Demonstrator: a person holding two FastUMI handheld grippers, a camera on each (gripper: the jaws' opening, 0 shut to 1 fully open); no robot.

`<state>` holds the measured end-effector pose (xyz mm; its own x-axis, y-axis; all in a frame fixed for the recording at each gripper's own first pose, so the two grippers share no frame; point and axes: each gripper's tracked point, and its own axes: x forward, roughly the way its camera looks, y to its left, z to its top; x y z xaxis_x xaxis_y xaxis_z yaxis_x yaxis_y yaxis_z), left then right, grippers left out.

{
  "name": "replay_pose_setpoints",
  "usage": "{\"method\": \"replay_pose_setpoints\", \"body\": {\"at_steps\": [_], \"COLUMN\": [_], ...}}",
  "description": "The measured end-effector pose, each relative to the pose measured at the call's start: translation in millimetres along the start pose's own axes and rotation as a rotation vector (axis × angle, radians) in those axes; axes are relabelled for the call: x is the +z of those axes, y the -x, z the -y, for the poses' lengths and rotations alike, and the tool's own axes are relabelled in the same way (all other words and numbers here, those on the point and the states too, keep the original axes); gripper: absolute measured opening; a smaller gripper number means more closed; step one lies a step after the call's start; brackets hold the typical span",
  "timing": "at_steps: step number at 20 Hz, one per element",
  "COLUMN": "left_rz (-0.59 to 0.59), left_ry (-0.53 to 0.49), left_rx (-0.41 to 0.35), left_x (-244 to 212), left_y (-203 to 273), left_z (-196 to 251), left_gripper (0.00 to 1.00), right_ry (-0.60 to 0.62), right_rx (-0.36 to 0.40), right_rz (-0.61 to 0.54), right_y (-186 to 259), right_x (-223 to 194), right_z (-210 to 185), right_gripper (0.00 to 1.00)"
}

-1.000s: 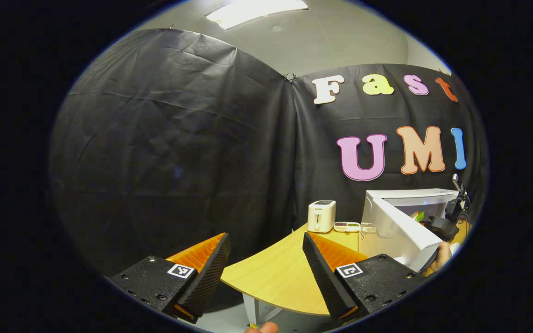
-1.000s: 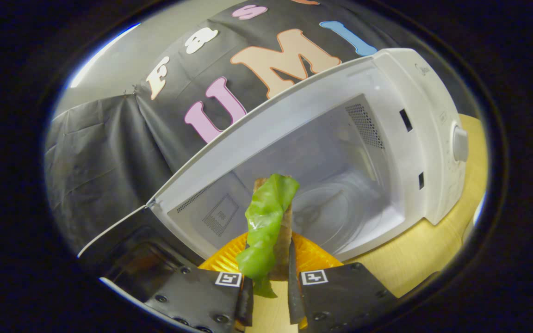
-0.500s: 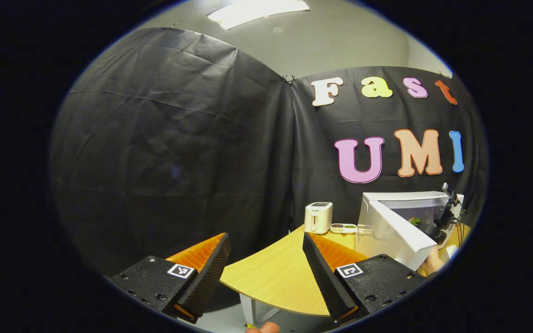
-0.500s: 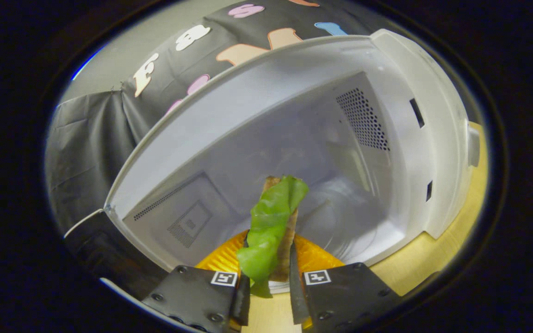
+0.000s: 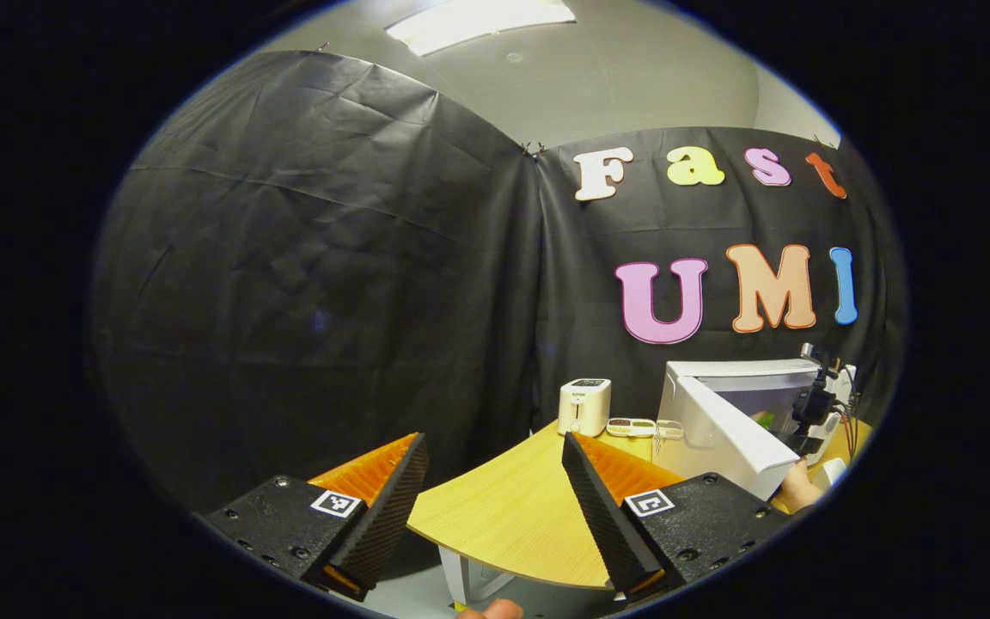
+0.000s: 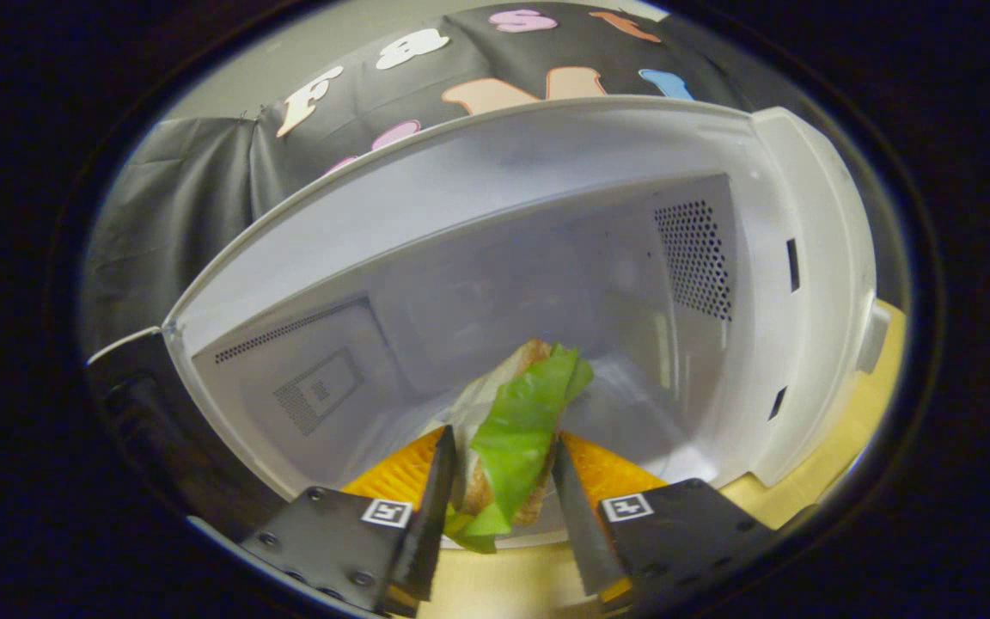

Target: Open the microwave oven with the left hand, put the food in, and close the microwave oven.

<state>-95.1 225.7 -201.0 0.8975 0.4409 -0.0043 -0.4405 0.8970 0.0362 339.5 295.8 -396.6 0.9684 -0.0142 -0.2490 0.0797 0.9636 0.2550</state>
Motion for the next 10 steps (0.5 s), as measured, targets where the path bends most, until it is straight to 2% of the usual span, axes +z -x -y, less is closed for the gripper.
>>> {"method": "replay_pose_setpoints", "body": {"at_steps": [1,2,3,4,5,7,8,9,10], "left_rz": [0.0,0.002,0.003,0.001,-0.003,-0.005,-0.005,-0.006,-0.007], "left_ry": [0.0,0.0,-0.001,0.0,0.001,0.005,0.004,0.004,0.003], "left_rx": [-0.001,-0.002,-0.004,-0.006,-0.01,-0.017,-0.019,-0.018,-0.016], "left_x": [0.4,1.6,0.7,0.7,0.2,-0.9,-0.6,-0.9,-1.3], "left_y": [0.0,0.3,-0.5,-1.0,-0.6,-0.4,-1.3,-1.6,-1.8], "left_z": [0.1,0.3,1.1,1.4,2.5,4.1,4.1,4.0,2.7], "left_gripper": [0.96,0.96,0.96,0.96,0.94,0.95,0.96,0.96,0.94], "right_ry": [0.063,0.094,0.106,0.112,0.11,0.112,0.12,0.137,0.164], "right_rx": [-0.02,-0.011,-0.012,-0.017,-0.01,0.008,0.015,0.023,0.039], "right_rz": [-0.004,0.007,0.018,0.022,0.017,0.005,0.005,0.01,0.025], "right_y": [-1.5,-1.5,-1.4,0.5,0.6,3.8,7.7,13.5,20.7], "right_x": [-0.9,0.1,3.6,5.3,5.4,3.7,4.9,7.0,9.5], "right_z": [7.5,8.4,9.3,13.2,14.5,15.0,15.0,15.1,13.9], "right_gripper": [0.7,0.72,0.83,0.86,0.93,0.94,0.99,0.99,0.94]}}
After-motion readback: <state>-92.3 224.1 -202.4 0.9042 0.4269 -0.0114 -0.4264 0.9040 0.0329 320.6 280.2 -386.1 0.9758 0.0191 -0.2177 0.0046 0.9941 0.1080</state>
